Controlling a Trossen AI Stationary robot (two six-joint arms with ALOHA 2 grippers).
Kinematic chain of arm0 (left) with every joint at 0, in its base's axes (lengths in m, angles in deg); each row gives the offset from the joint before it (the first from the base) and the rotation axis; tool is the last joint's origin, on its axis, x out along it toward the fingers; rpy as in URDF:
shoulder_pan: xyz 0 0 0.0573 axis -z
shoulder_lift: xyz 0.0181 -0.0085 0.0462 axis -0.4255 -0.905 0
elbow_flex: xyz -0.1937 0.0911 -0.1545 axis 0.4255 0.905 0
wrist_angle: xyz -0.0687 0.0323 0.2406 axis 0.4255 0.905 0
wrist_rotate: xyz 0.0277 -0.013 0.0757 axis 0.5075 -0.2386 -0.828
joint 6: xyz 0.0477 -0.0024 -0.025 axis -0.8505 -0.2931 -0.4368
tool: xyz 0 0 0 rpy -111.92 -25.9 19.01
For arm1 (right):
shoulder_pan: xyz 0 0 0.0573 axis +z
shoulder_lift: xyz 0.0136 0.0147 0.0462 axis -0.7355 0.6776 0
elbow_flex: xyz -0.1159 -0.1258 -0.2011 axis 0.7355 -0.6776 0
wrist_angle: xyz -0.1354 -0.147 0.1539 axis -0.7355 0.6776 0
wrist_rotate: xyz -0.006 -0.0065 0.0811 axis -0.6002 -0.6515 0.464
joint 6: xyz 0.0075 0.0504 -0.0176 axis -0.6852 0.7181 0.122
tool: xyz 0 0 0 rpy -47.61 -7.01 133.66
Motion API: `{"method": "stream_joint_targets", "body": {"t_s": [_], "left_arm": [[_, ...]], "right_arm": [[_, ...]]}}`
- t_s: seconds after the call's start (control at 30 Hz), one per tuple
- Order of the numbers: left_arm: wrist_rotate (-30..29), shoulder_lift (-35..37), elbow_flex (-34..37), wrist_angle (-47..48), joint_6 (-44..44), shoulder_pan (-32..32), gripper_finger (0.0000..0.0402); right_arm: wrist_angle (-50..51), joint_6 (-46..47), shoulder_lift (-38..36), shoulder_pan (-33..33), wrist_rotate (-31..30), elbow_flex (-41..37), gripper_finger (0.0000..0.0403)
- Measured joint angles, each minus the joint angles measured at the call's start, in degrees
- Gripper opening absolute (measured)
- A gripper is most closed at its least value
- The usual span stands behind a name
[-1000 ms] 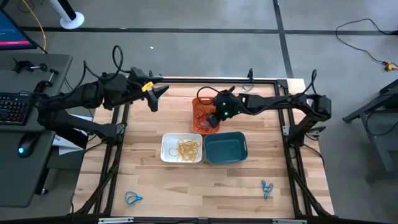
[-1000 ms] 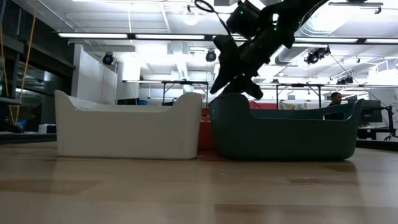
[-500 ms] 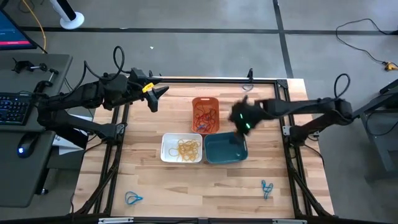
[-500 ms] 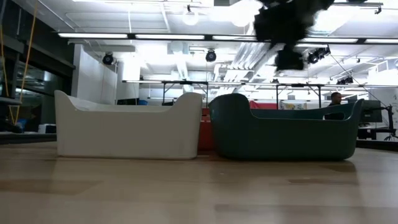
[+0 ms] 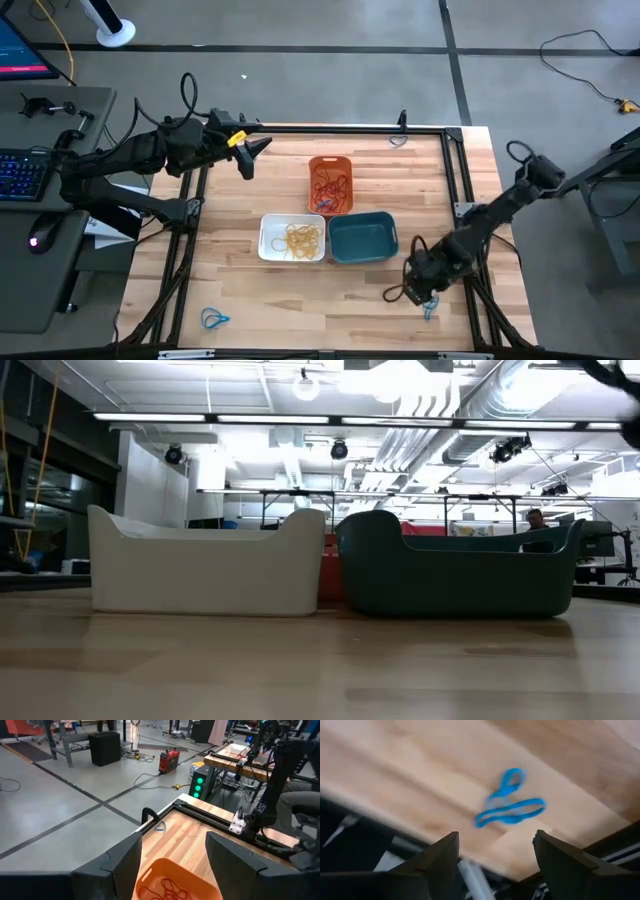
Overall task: Sort rubber bands into baskets
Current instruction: Put the blue rubber band into the blue bin
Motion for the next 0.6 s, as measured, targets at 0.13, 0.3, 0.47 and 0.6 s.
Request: {"method": "stream_joint_targets", "body": {"t_s": [0.13,0.3,0.47,0.6], "left_arm": [[0.0,0.0,0.0,-2.33,-1.61,-0.14,0.0214],[0.0,0.0,0.0,-3.27,-2.38,-0.14,0.0214],[0.0,0.0,0.0,-3.24,-1.67,-0.14,0.0214],[0.01,0.01,0.0,-3.19,-0.83,-0.14,0.0214]], "right_arm": [[-3.71,6.42,1.48,2.51,-0.64,-4.72,0.0245],[-9.56,6.36,3.33,2.53,-1.78,-6.72,0.0245],[-10.45,5.06,7.05,2.48,-1.93,-6.73,0.0245],[-11.46,5.12,10.54,2.48,-2.05,-6.65,0.0241]]}}
